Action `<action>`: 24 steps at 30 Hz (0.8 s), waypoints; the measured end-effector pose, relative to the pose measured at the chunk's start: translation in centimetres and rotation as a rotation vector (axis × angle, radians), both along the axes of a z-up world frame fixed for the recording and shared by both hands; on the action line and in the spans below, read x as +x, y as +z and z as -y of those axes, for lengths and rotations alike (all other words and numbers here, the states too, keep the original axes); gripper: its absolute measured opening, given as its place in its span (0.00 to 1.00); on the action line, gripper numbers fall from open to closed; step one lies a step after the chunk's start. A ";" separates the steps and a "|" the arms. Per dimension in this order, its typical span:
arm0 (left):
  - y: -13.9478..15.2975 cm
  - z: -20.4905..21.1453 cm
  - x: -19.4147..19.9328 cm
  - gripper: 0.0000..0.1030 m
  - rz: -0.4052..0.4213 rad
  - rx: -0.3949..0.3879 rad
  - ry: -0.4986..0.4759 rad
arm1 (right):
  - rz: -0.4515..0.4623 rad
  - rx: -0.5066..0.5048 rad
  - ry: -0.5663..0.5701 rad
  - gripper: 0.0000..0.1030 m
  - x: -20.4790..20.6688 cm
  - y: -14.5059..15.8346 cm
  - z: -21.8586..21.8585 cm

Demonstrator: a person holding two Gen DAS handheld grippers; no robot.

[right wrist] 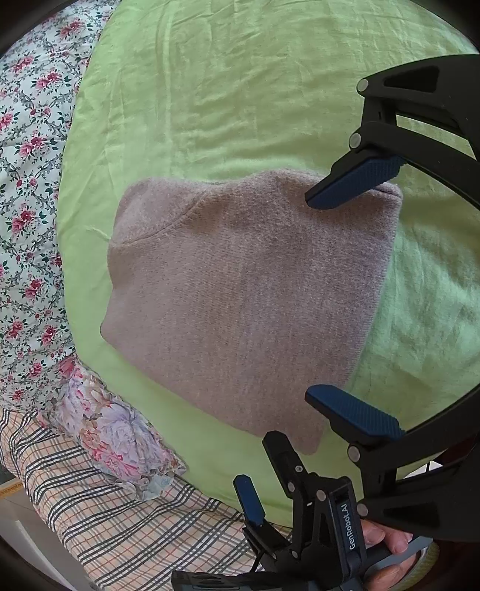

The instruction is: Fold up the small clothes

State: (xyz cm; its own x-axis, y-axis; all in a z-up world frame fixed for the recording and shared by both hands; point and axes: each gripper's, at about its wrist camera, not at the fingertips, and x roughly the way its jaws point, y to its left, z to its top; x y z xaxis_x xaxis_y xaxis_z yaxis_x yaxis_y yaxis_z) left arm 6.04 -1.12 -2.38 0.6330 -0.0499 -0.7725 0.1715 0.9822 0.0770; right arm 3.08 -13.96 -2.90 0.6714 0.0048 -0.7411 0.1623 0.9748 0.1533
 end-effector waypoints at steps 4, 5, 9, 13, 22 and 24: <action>-0.1 0.1 0.1 0.88 -0.003 -0.001 0.001 | 0.001 0.000 -0.001 0.93 -0.1 0.0 0.0; -0.1 0.1 0.2 0.88 -0.003 0.000 0.001 | 0.001 0.000 -0.001 0.93 0.0 0.0 0.0; -0.1 0.1 0.2 0.88 -0.005 -0.001 0.002 | 0.001 -0.004 0.005 0.93 0.4 0.1 0.1; -0.1 0.1 0.3 0.88 -0.006 0.000 0.003 | -0.001 -0.002 0.003 0.93 0.5 0.2 -0.1; 0.1 0.0 0.4 0.88 -0.005 -0.004 0.000 | 0.000 -0.004 0.002 0.93 0.4 0.1 -0.1; 0.2 0.1 0.3 0.88 -0.003 -0.002 -0.003 | 0.001 -0.004 0.000 0.93 0.4 0.1 -0.2</action>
State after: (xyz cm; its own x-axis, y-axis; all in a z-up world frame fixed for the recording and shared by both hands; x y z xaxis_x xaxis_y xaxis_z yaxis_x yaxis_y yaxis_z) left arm 6.35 -1.23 -2.16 0.6304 -0.0531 -0.7744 0.1746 0.9818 0.0749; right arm 3.50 -13.80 -2.80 0.6718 0.0022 -0.7407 0.1617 0.9754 0.1496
